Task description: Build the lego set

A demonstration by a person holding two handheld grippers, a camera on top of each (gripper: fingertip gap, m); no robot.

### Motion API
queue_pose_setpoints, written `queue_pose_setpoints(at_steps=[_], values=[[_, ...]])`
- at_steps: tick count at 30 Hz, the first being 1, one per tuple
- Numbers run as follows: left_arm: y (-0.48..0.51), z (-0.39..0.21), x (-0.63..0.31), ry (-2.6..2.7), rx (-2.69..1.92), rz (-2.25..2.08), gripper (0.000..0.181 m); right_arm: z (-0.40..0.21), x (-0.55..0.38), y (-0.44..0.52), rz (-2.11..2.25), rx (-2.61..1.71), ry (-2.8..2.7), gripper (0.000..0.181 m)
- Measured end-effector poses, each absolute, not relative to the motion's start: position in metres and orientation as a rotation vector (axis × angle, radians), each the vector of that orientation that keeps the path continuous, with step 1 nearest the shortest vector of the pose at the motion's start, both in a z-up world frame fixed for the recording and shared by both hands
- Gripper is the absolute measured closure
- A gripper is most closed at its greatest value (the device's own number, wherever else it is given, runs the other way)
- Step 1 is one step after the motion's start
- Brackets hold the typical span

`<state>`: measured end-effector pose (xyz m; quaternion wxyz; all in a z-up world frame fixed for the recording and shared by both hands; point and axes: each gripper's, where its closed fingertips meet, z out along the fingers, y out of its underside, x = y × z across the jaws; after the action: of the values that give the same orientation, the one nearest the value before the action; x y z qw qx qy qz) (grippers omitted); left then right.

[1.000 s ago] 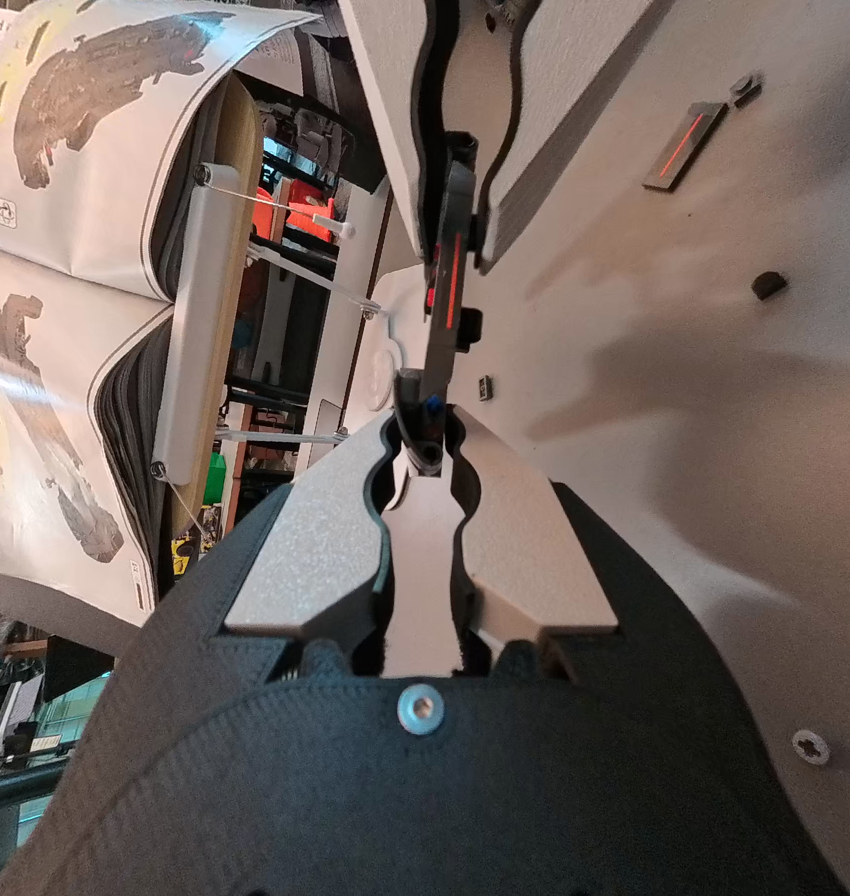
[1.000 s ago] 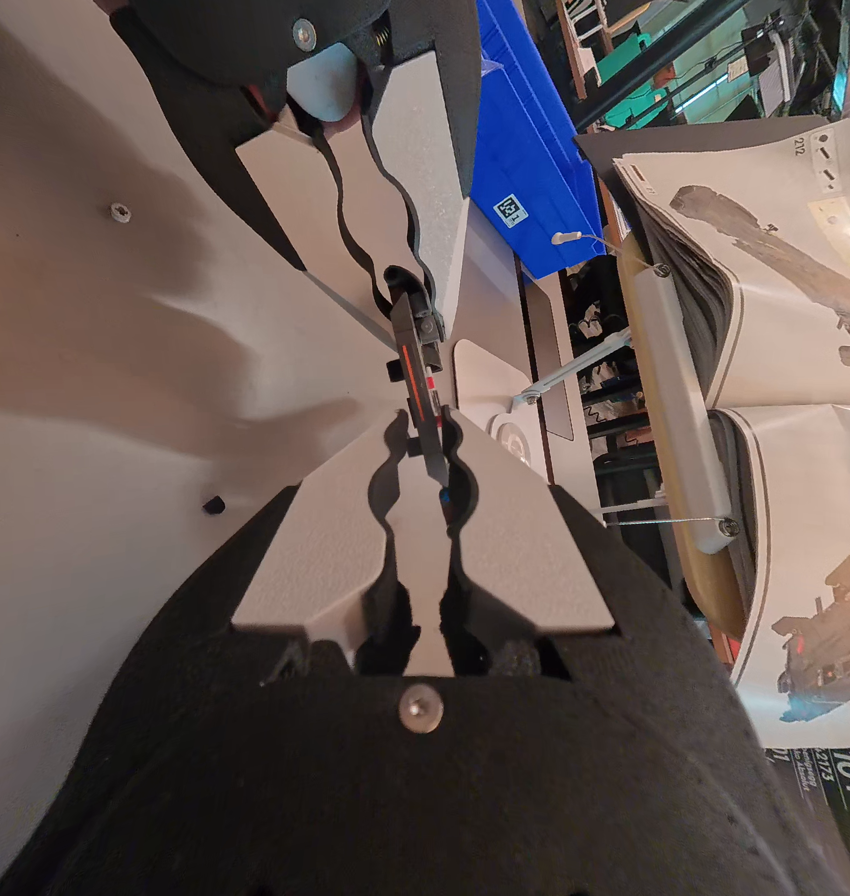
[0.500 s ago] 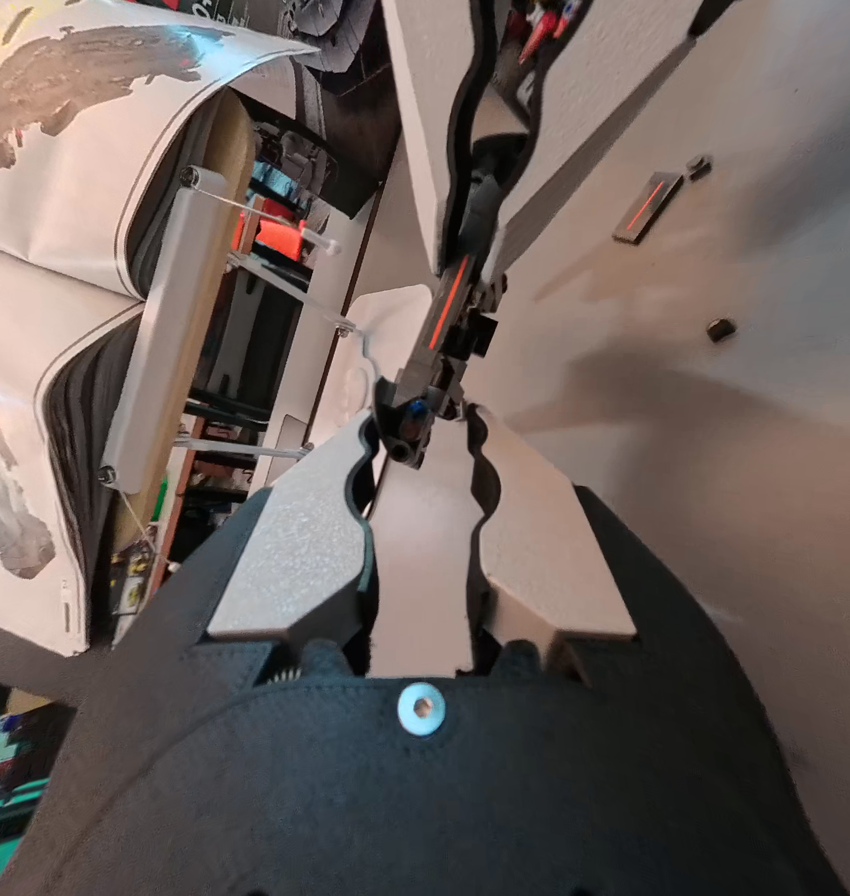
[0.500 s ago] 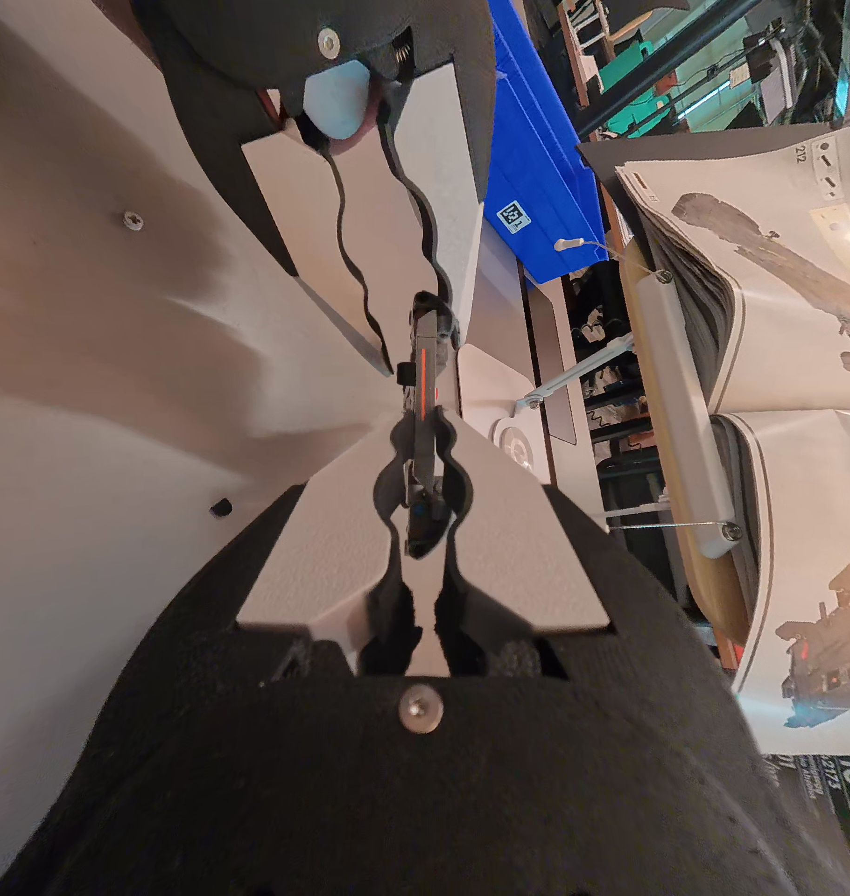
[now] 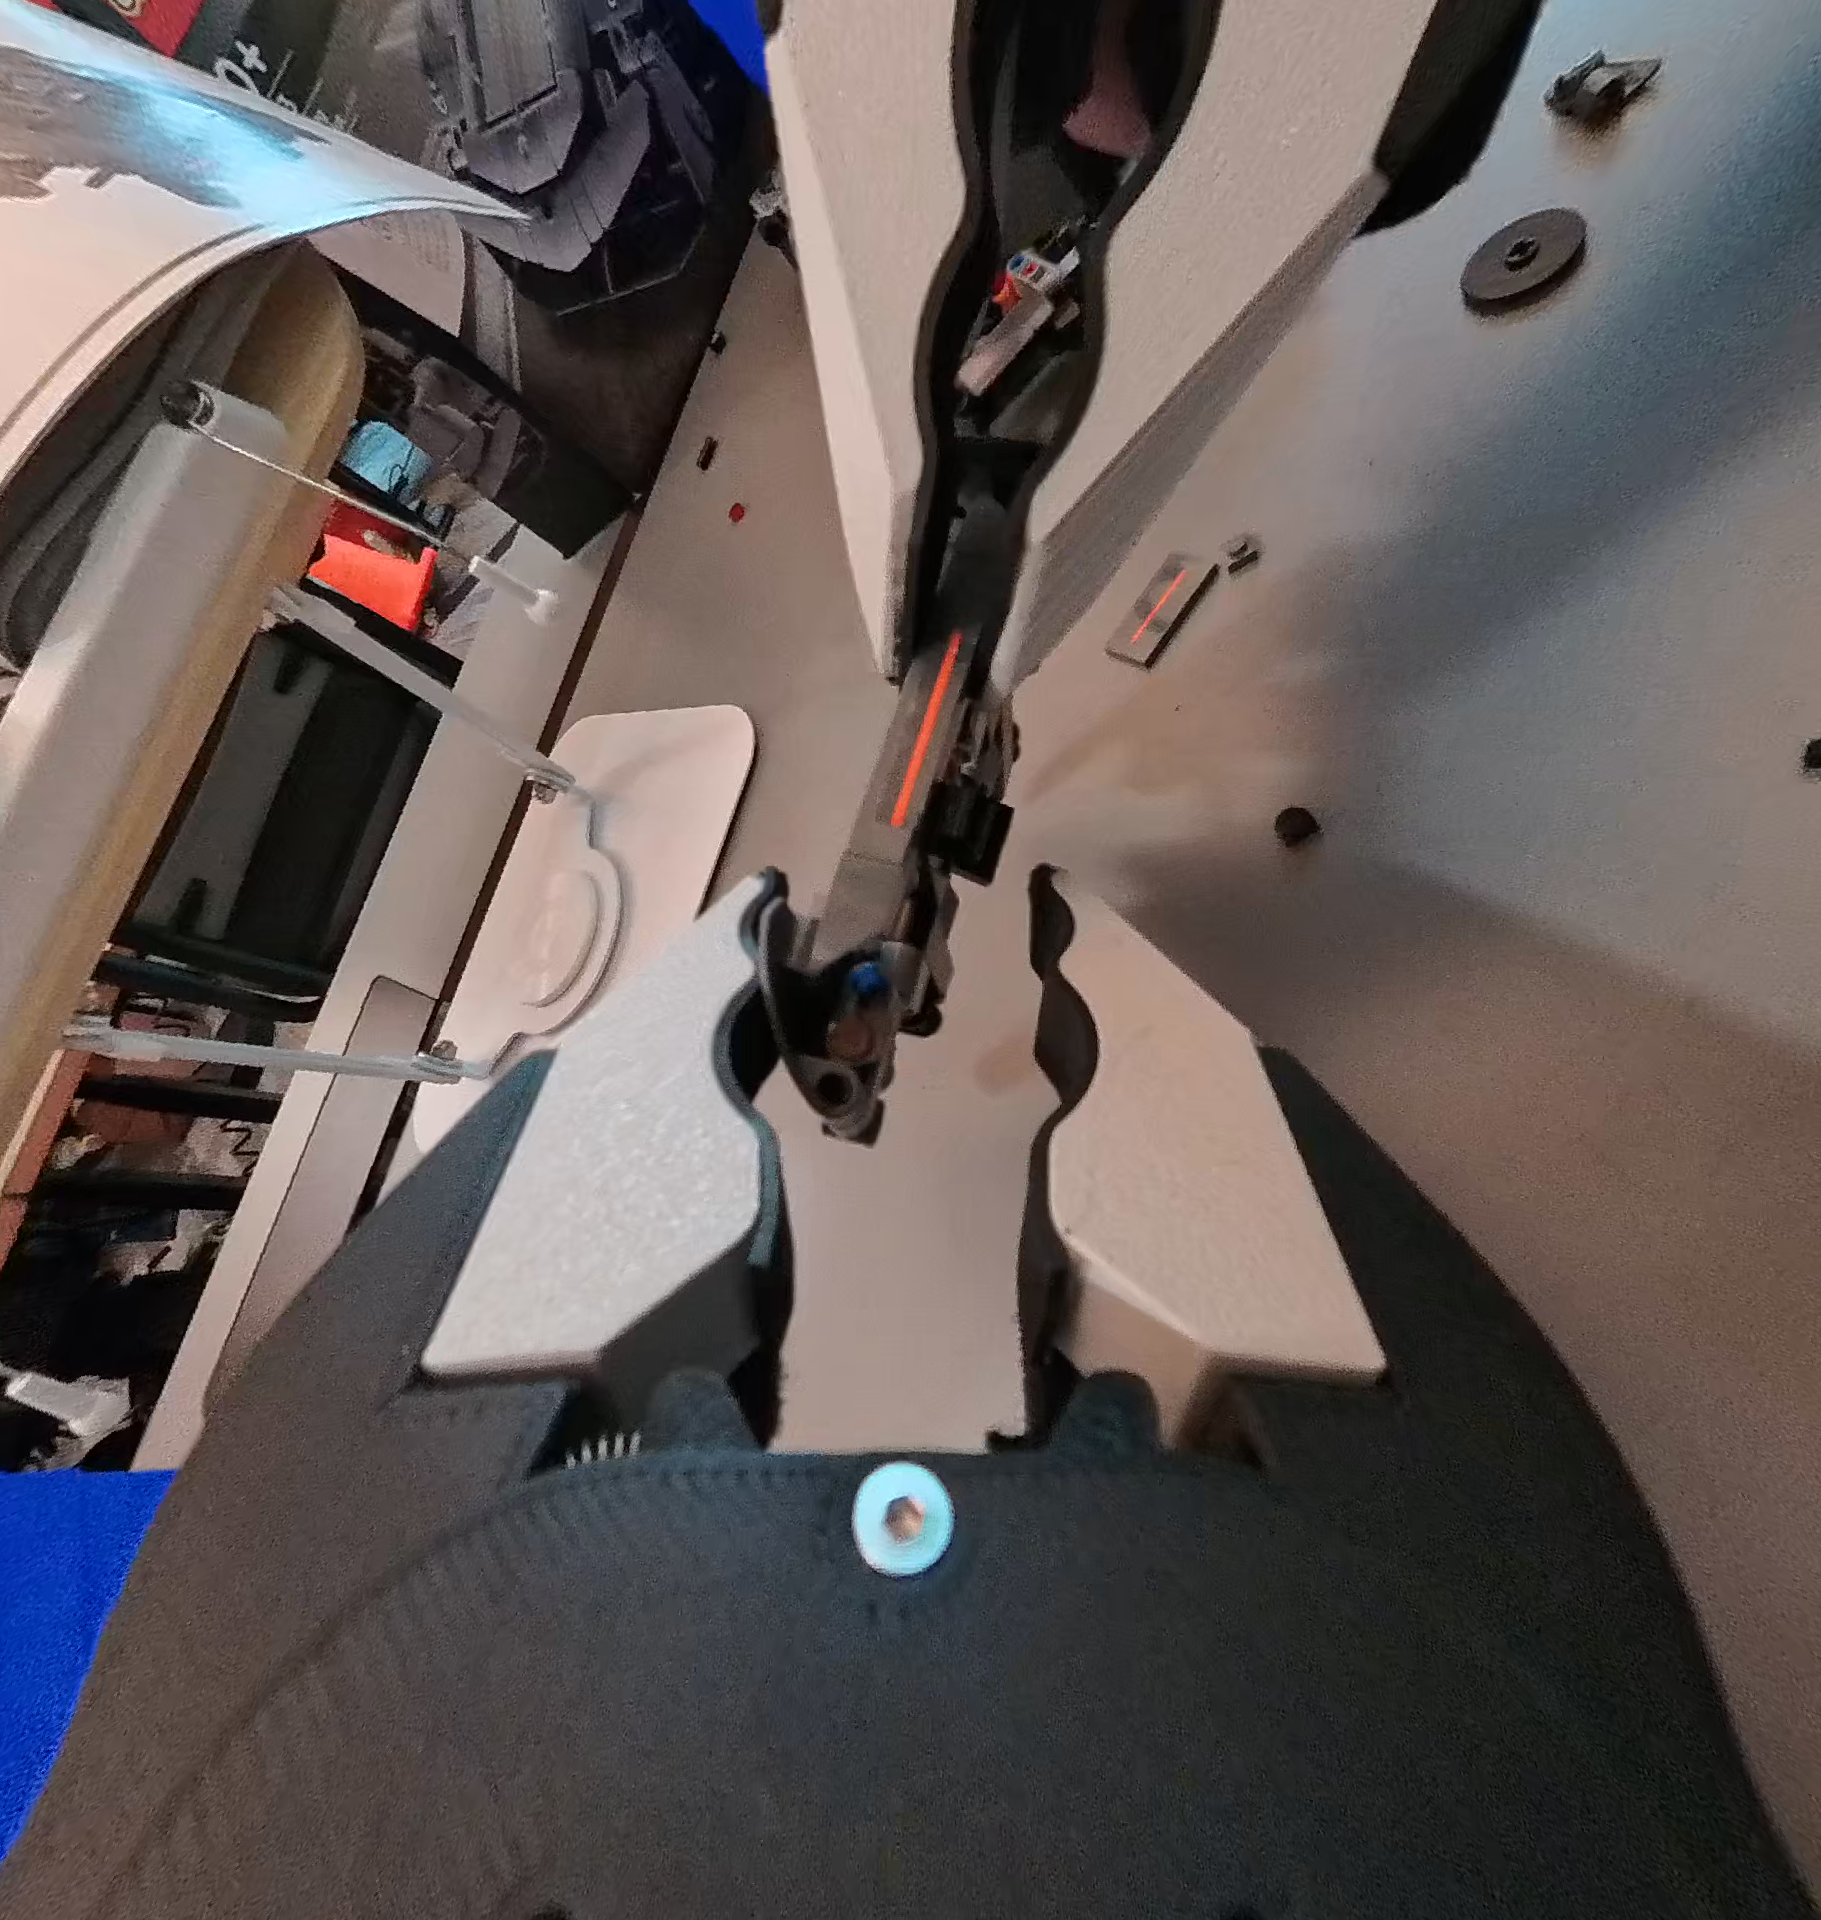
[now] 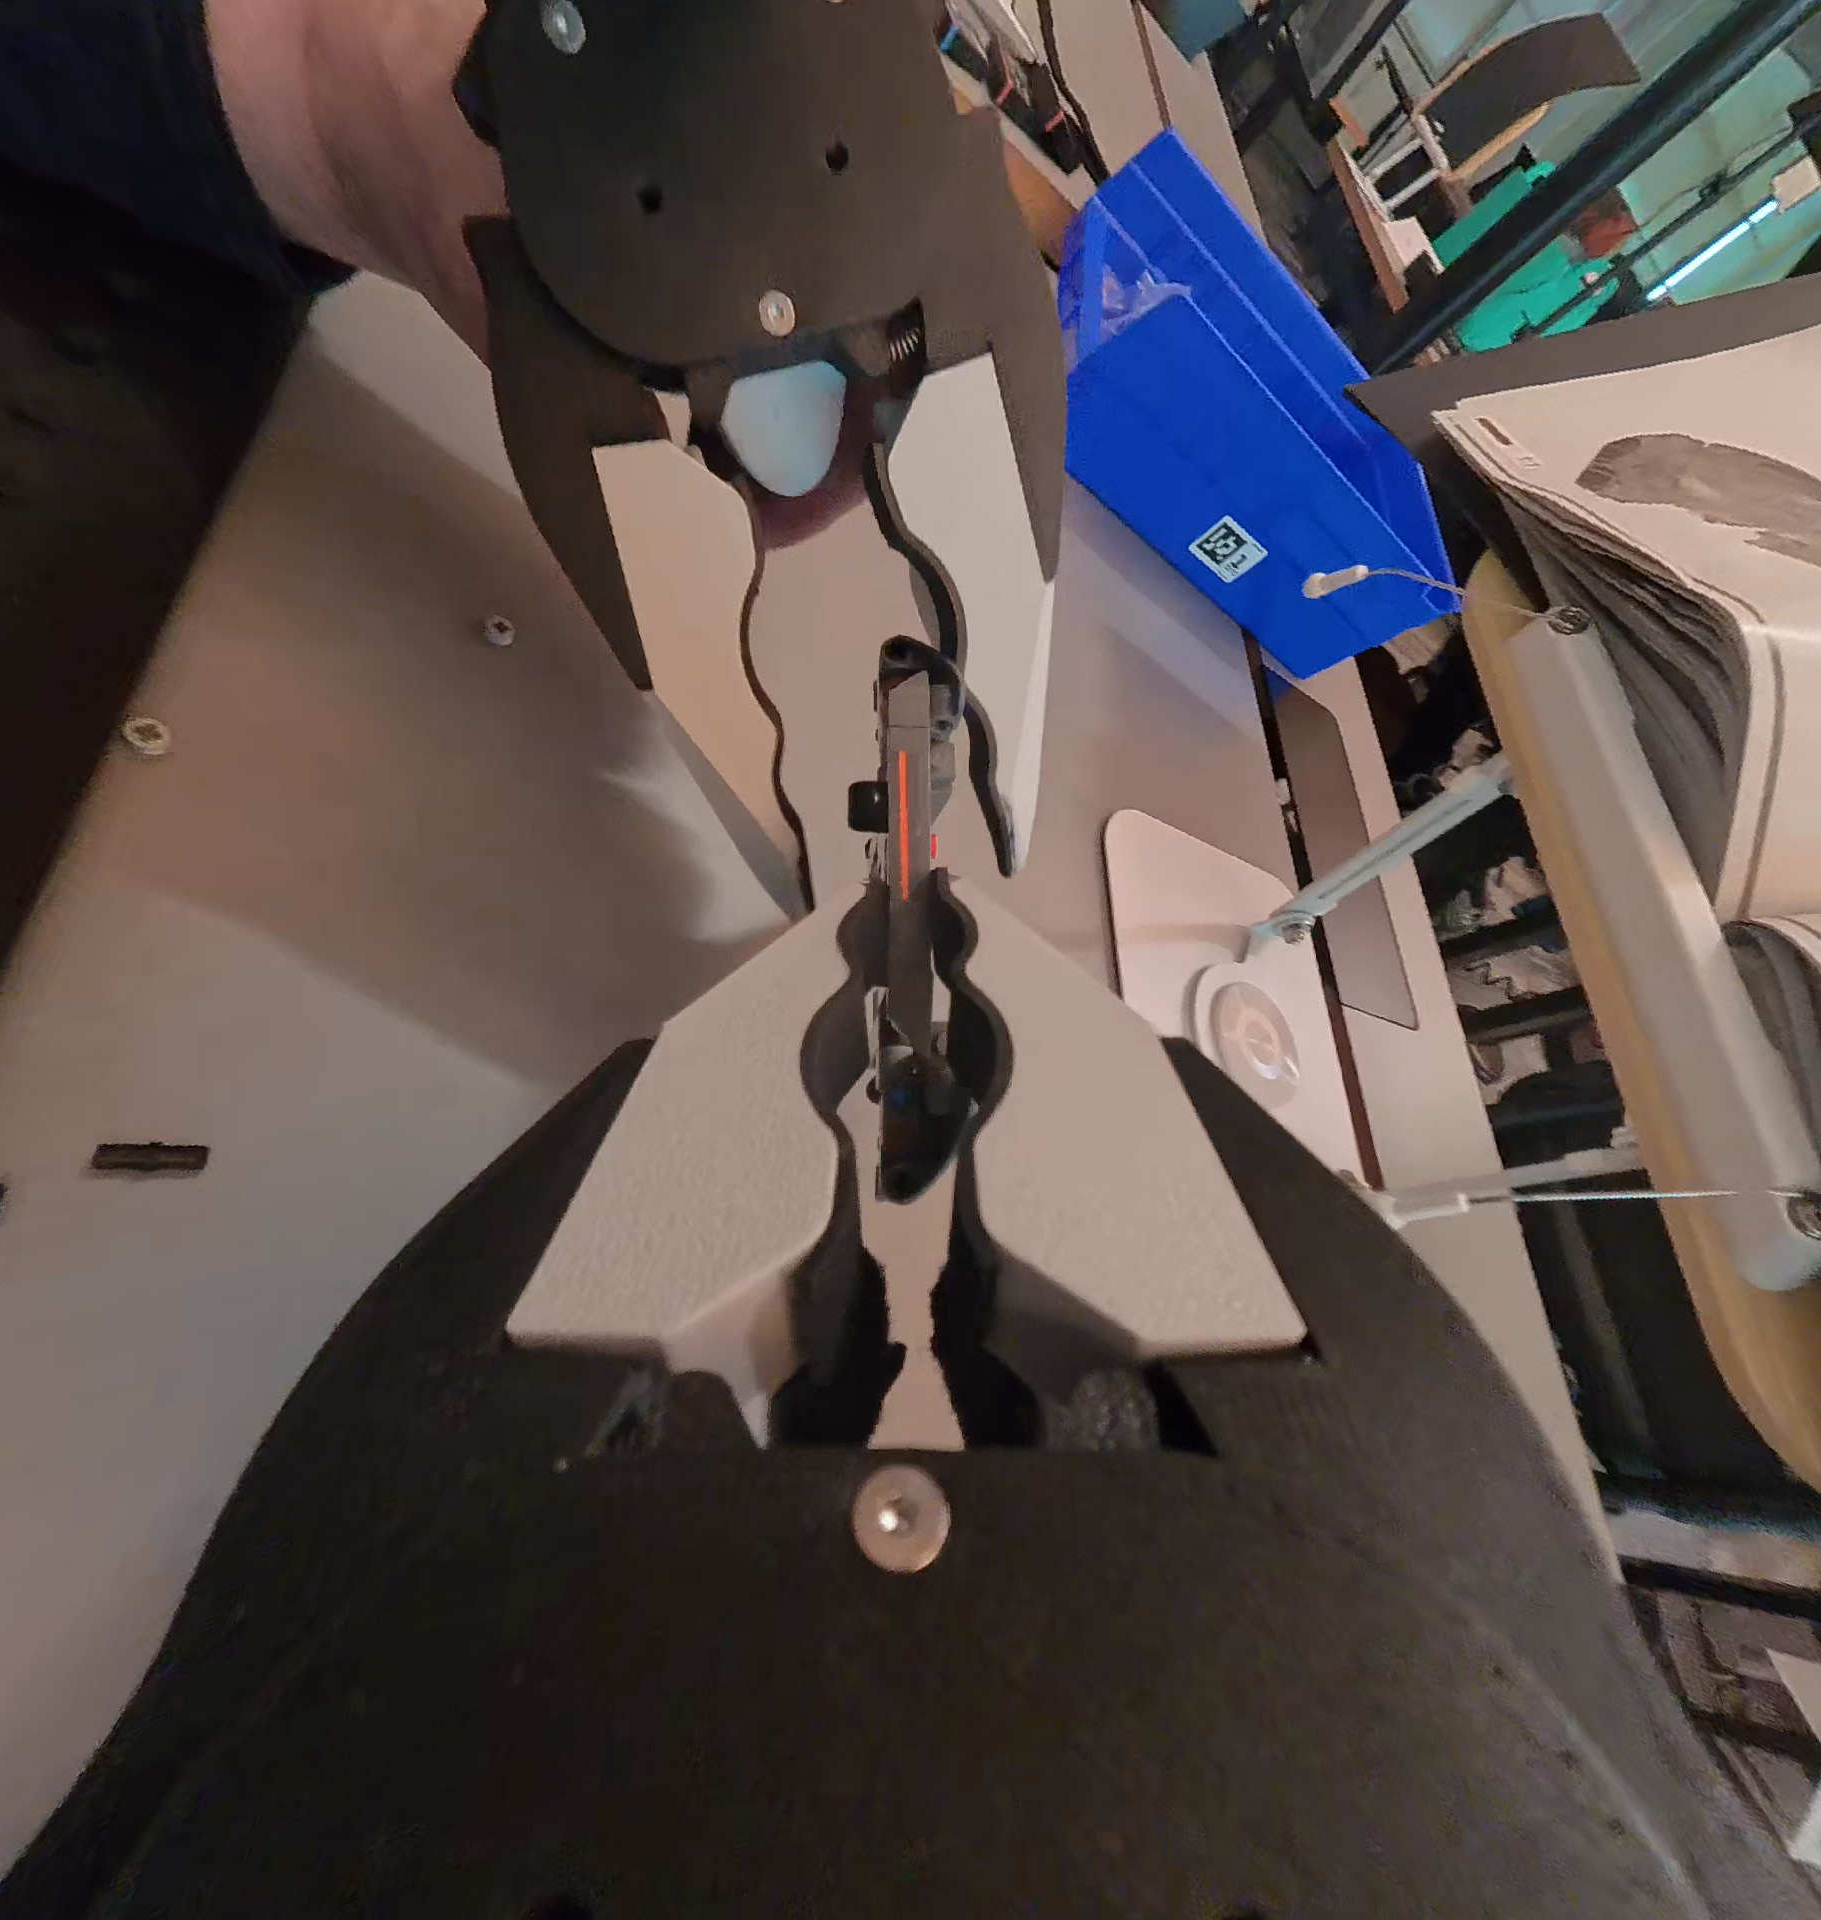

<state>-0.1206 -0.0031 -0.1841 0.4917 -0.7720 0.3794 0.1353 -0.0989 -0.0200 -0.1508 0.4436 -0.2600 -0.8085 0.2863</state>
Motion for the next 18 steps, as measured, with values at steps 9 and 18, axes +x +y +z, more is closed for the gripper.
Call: queue_pose_setpoints(at_steps=[9,18], values=[[-0.006,-0.19,-0.116,0.938,-1.898,0.272,0.165,-0.152,-0.098,-0.018,0.785,-0.689,-2.015,0.172],[-0.004,-0.195,-0.121,0.95,-1.929,0.348,0.165,-0.16,-0.099,-0.015,0.571,-0.606,-2.031,0.177]])
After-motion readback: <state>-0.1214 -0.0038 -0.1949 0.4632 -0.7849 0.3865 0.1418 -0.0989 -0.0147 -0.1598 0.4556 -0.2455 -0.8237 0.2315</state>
